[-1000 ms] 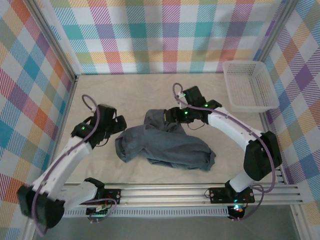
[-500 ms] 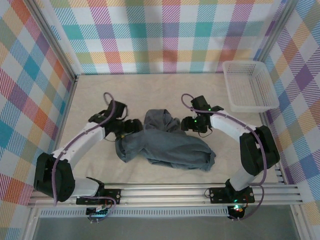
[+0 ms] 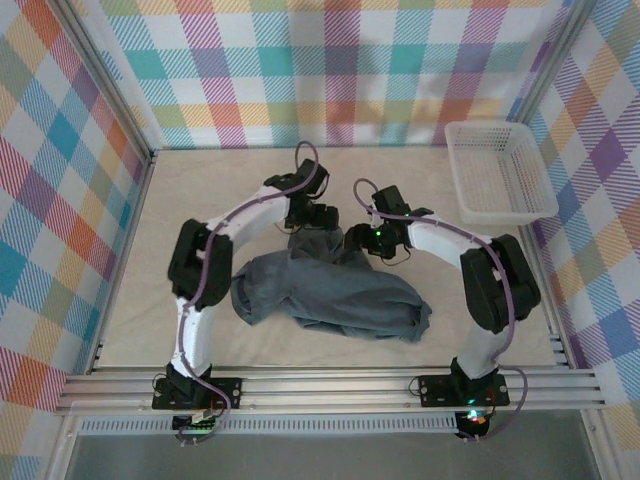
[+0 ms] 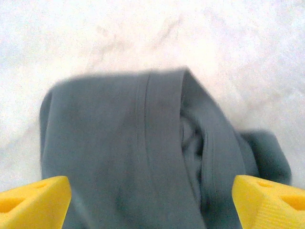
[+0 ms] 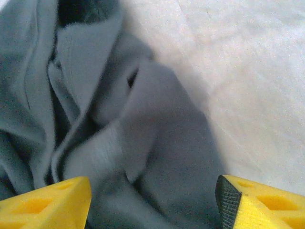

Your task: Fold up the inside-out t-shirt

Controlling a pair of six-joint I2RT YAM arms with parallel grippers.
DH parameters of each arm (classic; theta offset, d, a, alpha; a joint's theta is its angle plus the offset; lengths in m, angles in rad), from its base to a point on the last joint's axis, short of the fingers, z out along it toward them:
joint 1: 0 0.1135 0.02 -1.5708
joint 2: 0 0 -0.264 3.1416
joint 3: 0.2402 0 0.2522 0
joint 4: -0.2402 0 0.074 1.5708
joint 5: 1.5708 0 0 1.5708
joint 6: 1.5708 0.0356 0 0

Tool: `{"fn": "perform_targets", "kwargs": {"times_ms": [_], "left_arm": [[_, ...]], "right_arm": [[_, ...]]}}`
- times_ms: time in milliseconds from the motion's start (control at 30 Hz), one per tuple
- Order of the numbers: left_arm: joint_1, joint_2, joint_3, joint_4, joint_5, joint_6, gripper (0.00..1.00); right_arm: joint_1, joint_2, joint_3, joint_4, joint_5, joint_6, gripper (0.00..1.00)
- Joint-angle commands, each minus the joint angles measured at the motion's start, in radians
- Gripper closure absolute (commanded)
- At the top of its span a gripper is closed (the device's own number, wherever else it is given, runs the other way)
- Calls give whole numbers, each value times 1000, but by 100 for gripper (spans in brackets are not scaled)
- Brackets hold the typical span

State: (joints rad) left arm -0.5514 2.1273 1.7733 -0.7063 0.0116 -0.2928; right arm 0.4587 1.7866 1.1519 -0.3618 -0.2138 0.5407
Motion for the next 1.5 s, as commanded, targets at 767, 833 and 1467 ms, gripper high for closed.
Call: {"fn": "perform_targets", "kwargs": {"times_ms": [767,833,1467], "left_arm": [[268,-740,-94,-44,235,12,100],[266,-787,-131,18,307,8,100],[261,-1052,-741,167,202,-59,41]], "right_arm": [[-152,-787,-55,-87,297,-87,100],[-153,-829,-30,-60,177,-116,100],[98,-689,-217,64,-11,-87,35]]}}
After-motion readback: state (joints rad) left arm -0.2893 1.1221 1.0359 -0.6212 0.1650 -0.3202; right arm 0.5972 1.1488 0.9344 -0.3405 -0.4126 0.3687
